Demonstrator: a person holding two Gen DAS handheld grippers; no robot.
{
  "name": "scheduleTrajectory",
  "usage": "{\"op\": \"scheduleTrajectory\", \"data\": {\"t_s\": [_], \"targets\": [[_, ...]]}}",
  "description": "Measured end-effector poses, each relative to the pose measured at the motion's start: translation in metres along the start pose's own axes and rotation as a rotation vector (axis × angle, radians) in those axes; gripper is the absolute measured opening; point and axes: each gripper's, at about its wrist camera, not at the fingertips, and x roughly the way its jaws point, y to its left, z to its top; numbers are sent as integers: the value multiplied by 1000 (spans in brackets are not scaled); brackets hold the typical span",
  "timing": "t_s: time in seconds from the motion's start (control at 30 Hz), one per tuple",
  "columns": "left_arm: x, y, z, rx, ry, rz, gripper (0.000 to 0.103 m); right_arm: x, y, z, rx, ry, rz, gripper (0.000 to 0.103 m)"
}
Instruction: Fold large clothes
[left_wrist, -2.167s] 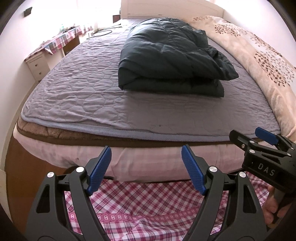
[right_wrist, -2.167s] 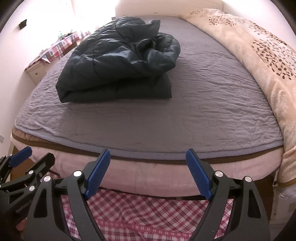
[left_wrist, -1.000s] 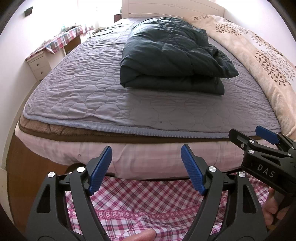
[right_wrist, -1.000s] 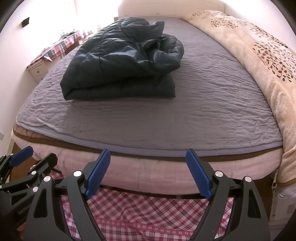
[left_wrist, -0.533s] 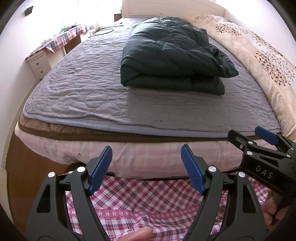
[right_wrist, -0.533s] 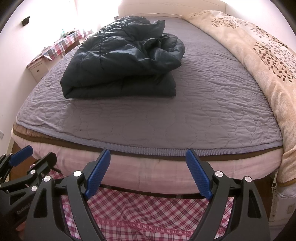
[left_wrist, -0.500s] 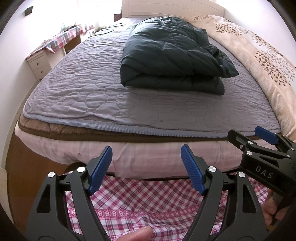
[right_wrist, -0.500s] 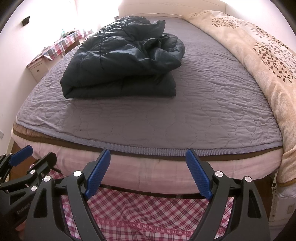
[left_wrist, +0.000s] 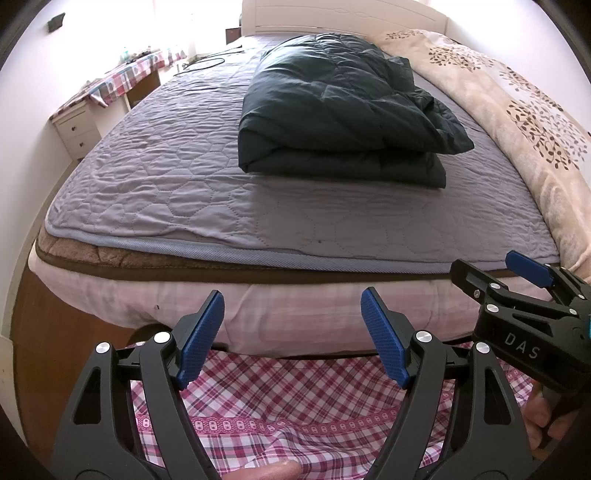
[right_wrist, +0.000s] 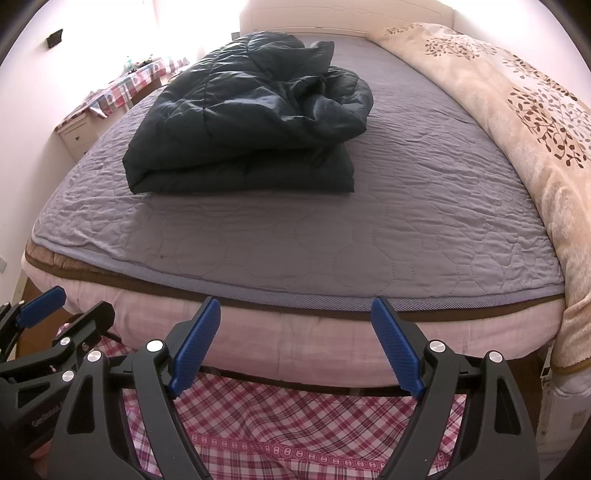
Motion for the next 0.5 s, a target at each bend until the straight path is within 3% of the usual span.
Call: {"op": "scheduleTrajectory", "data": {"t_s": [0.5], "targets": [[0,0,0,1,3,-3,76,1,1,0,-4,1,-1,82]]}}
